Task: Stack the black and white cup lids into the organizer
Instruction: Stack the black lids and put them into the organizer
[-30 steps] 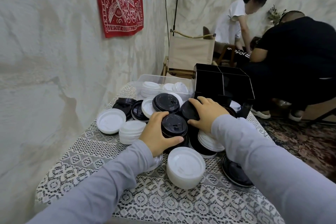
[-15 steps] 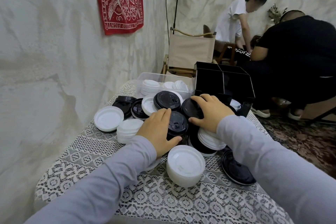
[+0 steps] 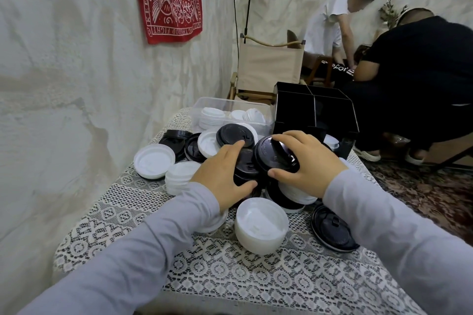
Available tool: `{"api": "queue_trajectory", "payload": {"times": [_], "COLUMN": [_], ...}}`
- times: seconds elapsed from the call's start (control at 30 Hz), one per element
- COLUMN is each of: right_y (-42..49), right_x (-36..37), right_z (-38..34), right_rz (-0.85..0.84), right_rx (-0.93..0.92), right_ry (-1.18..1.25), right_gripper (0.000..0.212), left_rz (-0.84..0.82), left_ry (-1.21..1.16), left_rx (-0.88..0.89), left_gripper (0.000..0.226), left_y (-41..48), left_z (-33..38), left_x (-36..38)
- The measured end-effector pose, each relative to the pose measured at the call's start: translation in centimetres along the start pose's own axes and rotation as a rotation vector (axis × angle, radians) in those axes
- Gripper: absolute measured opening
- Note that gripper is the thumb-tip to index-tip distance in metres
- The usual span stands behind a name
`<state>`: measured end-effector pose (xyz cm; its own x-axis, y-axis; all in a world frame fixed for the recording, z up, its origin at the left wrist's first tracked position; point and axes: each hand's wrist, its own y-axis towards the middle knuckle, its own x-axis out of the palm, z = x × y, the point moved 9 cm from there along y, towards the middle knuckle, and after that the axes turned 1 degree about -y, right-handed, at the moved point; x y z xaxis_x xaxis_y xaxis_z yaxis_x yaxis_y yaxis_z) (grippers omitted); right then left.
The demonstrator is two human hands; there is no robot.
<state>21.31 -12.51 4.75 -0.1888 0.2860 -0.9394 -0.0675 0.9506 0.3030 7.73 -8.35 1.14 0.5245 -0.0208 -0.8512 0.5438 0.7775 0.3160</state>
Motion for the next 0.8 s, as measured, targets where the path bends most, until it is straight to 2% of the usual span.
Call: {"api": "queue_trajectory", "payload": {"times": [0.13,0.33,0.57,0.8], "right_y": [-2.2,-5.3,-5.7,-5.2], "right_x": [-1.5,-0.4,0.6,1.9], "right_z": [-0.2,-0.8,-1.9,-2.5], "right_rz": [0.056,-0.015,-0.027,-0.032], "right_rx": [-0.008,-0.002,0.025,0.139], "right_ry": [0.047,0.042,0.119,0.178], "right_gripper": [0.074,0.078,0.079,0.071], "left_rz": [0.03,-0.036,0.004,0.025], "left_ry": [-0.064,-0.103,-0.323,-0.417], "left_rx": [0.032,0.014,-0.052,-0.059], "left_gripper": [0.088,0.096,0.108,0.105], "left_y": [-1.3,-3.4,-4.1,-3.9], "left_z": [1.0,2.0,2.7,2.7], "left_x": [-1.0,0.2,1.7,1.9]}}
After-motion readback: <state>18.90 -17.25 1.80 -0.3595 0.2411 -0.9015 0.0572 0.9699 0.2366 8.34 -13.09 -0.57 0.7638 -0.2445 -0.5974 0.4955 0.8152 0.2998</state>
